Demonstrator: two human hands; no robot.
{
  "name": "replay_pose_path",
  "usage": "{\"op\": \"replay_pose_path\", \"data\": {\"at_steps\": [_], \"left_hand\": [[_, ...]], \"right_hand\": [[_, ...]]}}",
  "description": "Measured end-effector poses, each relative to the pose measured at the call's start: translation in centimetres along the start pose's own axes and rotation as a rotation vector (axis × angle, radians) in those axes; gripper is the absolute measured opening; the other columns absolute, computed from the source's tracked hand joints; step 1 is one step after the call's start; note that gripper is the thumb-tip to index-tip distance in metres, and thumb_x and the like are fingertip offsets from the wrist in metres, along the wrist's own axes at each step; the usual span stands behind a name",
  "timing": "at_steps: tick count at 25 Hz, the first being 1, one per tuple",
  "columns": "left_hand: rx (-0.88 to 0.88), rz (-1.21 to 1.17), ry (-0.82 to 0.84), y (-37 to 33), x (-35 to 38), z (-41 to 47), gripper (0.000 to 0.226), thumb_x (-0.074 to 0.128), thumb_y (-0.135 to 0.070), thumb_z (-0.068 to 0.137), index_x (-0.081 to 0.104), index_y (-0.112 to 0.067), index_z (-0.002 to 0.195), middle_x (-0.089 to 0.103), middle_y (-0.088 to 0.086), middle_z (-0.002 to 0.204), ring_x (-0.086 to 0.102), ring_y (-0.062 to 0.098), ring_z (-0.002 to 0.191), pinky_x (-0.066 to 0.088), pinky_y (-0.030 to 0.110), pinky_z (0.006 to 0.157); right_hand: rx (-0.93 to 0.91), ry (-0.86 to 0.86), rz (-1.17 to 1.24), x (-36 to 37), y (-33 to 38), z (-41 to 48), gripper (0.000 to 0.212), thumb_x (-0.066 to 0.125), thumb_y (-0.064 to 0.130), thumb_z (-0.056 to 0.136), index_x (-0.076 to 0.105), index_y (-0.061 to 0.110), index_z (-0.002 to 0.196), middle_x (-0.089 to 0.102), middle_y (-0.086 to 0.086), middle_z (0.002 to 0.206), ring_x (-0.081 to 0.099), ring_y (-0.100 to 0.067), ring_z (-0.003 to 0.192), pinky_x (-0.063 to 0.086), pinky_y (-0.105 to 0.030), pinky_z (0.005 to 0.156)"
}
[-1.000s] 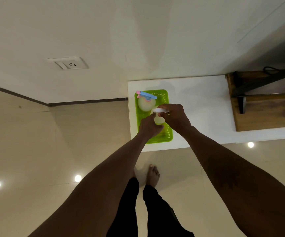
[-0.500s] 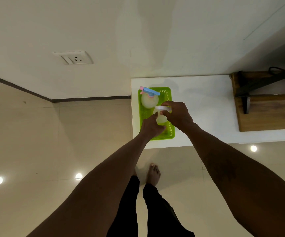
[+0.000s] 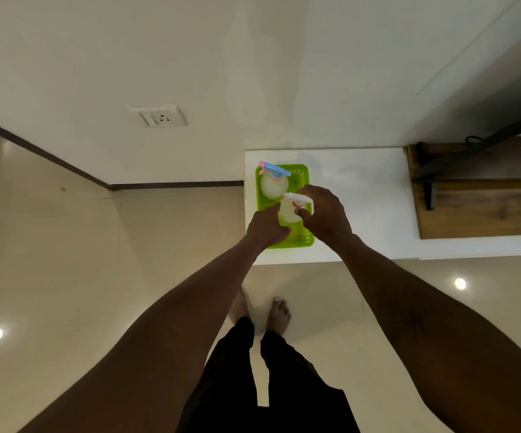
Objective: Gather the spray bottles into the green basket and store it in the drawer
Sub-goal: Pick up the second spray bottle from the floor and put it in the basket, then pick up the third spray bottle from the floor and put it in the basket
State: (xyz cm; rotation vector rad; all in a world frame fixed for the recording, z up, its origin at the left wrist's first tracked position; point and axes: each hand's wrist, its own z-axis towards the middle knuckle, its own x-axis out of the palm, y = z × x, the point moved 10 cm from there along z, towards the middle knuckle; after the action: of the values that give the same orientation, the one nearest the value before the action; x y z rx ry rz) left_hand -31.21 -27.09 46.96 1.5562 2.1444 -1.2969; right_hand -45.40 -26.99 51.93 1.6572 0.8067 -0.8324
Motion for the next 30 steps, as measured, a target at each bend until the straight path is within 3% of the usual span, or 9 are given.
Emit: {"op": "replay_pose_path", "data": {"at_steps": [8, 15, 30], "left_hand": [[-0.060, 0.098, -0.067, 1.6, -4.0, -7.9, 0.079, 0.063, -0.042, 0.088, 0.027, -0.018, 0.154, 0.043, 0.010, 0.150, 0.039, 0.032, 0.138, 0.043, 0.044, 0.106], [-0.200, -0.017, -0.253, 4.5, -4.5, -16.6, 0.076, 0.064, -0.043, 0.087, 0.032, -0.018, 0.151, 0.042, 0.008, 0.150, 0.040, 0.031, 0.137, 0.043, 0.047, 0.107], [-0.640, -0.397, -0.545, 23.0, 5.2, -45.6, 0.072, 0.062, -0.040, 0.089, 0.033, -0.017, 0.151, 0.043, 0.005, 0.149, 0.037, 0.029, 0.138, 0.041, 0.043, 0.107]], "right_hand": [[-0.143, 0.032, -0.017, -2.2, 7.0, -4.8, 0.047, 0.074, 0.022, 0.082, 0.063, 0.016, 0.128, 0.063, -0.003, 0.133, 0.058, -0.024, 0.121, 0.049, -0.037, 0.098], [-0.373, 0.198, -0.036, -0.7, 12.1, -9.6, 0.049, 0.075, 0.025, 0.084, 0.060, 0.019, 0.130, 0.061, 0.000, 0.135, 0.052, -0.021, 0.129, 0.039, -0.033, 0.105], [-0.857, 0.648, -0.346, 12.8, 27.4, -30.0, 0.050, 0.068, 0.042, 0.087, 0.055, 0.030, 0.133, 0.061, 0.003, 0.134, 0.051, -0.021, 0.129, 0.039, -0.036, 0.106]]}}
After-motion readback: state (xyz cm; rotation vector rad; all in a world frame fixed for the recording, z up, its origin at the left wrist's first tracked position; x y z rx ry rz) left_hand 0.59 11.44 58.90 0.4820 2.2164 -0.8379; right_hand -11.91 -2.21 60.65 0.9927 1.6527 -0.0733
